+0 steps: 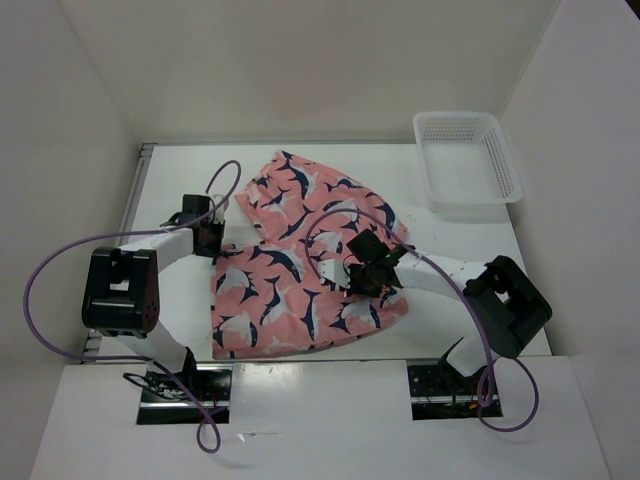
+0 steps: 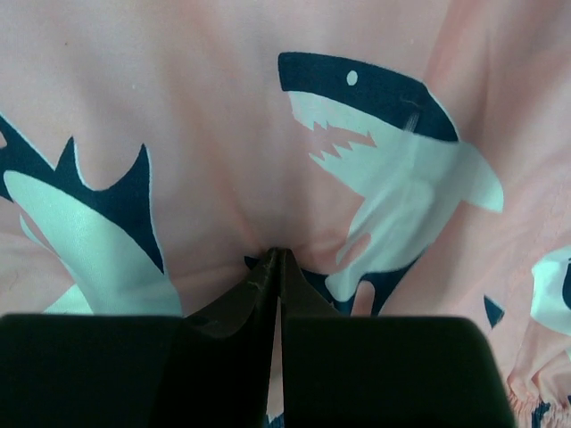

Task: Fold and stack the shorts
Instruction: Flatten the shorts out, then fold the shorts

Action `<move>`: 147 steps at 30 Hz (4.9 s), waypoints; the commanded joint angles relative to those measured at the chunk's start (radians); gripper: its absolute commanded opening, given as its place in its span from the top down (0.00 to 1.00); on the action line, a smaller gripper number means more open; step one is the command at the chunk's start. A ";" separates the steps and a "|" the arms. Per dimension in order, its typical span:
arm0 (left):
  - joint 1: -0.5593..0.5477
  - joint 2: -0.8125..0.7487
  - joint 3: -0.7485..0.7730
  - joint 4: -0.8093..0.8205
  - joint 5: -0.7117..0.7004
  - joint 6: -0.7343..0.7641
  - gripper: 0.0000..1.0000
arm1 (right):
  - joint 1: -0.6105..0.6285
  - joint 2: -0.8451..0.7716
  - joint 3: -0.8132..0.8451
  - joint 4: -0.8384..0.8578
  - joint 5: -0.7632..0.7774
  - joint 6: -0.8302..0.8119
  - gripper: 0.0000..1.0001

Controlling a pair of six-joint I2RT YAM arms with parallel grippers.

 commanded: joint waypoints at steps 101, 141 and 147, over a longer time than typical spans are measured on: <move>-0.084 0.616 1.031 0.124 0.022 0.005 0.00 | -0.400 0.405 0.639 0.233 0.028 0.575 0.41; -0.029 1.300 2.186 -0.793 0.134 0.005 0.19 | -0.445 0.382 0.518 0.195 -0.010 0.510 0.41; -0.029 1.320 2.176 -0.813 0.185 0.005 0.36 | -0.446 0.428 0.555 0.167 -0.070 0.510 0.41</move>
